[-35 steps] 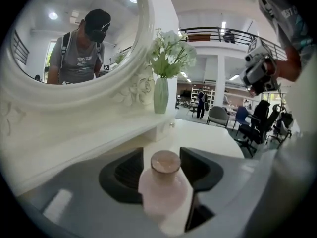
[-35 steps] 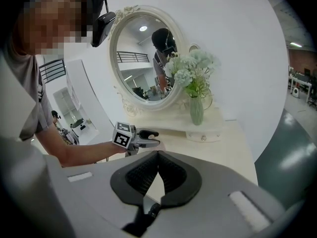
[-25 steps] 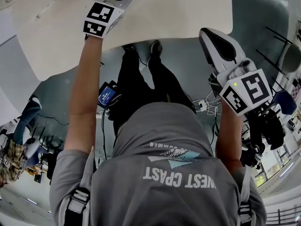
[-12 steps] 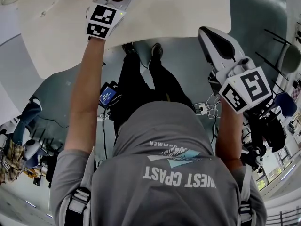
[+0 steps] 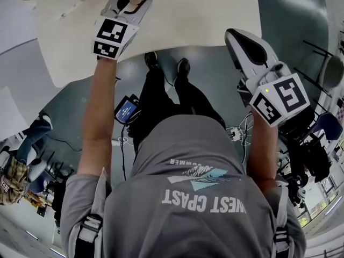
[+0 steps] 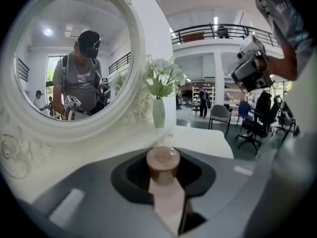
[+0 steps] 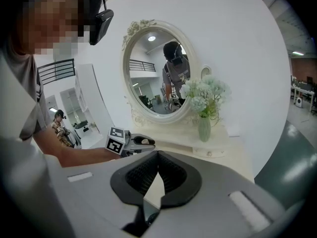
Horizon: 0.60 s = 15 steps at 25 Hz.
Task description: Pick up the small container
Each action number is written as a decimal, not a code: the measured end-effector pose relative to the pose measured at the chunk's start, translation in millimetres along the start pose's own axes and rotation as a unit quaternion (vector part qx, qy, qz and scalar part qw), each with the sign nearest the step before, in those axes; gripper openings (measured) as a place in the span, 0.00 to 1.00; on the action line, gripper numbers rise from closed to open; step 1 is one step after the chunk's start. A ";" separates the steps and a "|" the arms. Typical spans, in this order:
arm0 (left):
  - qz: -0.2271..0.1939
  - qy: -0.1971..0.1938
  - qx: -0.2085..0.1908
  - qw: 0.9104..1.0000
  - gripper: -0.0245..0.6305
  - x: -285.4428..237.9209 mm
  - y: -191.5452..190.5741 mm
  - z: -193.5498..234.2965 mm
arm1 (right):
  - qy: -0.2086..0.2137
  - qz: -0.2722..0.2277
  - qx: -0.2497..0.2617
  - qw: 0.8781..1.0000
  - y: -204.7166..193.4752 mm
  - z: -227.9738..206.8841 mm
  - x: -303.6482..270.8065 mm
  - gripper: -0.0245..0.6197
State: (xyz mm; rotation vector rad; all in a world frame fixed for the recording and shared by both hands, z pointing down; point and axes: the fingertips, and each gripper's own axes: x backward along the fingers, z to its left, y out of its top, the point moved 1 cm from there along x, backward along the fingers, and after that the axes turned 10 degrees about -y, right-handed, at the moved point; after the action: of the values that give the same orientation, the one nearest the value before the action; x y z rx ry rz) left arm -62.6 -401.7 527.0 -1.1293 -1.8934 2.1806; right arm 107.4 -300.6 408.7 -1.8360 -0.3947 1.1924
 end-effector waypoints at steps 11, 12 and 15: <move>0.008 0.018 -0.032 0.999 0.18 65.8 43.1 -28.0 | 0.008 -0.049 0.018 0.999 17.7 5.1 19.9 0.04; 0.007 0.021 -0.032 0.999 0.18 72.0 47.7 -29.7 | 0.009 -0.053 0.020 0.998 20.5 5.7 22.2 0.04; 0.005 0.027 -0.033 0.999 0.18 90.5 65.7 -37.6 | 0.013 -0.066 0.025 0.997 29.3 6.6 31.8 0.04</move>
State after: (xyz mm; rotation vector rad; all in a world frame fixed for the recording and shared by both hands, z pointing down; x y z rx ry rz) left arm -81.5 -343.8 425.9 -1.1975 -1.9560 2.0851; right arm 111.6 -292.6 365.9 -1.7522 -0.4608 1.0785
